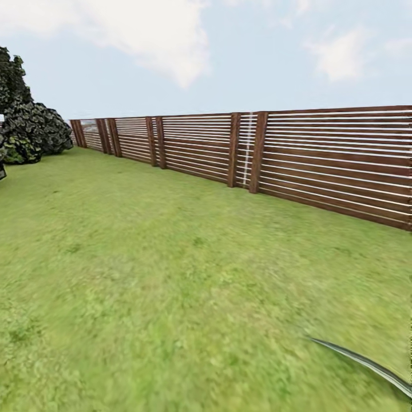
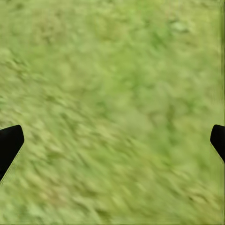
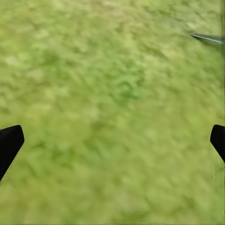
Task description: In the garden, pick up the pesticide atomizer on the floor and spray pesticide onto both trees until each tree trunk is fully covered.
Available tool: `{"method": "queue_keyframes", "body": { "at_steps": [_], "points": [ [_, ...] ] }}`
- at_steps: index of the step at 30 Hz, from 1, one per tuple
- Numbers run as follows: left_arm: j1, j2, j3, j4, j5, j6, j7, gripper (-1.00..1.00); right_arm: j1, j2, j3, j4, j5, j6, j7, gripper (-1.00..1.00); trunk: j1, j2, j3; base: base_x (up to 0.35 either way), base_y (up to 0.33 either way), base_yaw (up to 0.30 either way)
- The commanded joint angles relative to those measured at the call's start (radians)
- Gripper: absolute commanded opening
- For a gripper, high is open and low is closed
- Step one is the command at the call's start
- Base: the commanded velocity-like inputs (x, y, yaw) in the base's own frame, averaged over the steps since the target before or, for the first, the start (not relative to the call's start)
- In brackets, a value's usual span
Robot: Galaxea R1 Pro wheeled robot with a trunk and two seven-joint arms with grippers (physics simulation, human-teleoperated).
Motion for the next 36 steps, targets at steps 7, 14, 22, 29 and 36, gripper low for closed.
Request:
{"method": "queue_keyframes", "body": {
  "at_steps": [7,14,22,29,36],
  "points": [
    [0.000,0.000,-0.001,0.001,0.005,-0.003,0.001,1.00,-0.001,0.000,-0.003,0.001,0.006,-0.003,0.000,1.00,0.000,0.000,-0.001,0.337,0.139,-0.263],
    [0.000,0.000,-0.001,0.001,0.005,-0.003,0.001,1.00,-0.001,0.000,-0.003,0.001,0.006,-0.003,0.000,1.00,0.000,0.000,-0.001,0.337,0.151,-0.264],
    [0.000,0.000,-0.001,0.001,0.005,-0.003,0.001,1.00,-0.001,0.000,-0.003,0.001,0.006,-0.003,0.000,1.00,0.000,0.000,-0.001,0.337,0.165,-0.265],
    [0.000,0.000,-0.001,0.001,0.005,-0.003,0.001,1.00,-0.001,0.000,-0.003,0.001,0.006,-0.004,-0.001,1.00,0.000,0.000,-0.001,0.337,0.160,-0.179],
    [0.000,0.000,-0.001,0.001,0.005,-0.003,0.001,1.00,-0.001,0.000,-0.003,0.001,0.006,-0.004,-0.001,1.00,0.000,0.000,-0.001,0.337,0.149,-0.018]
  ]
}}
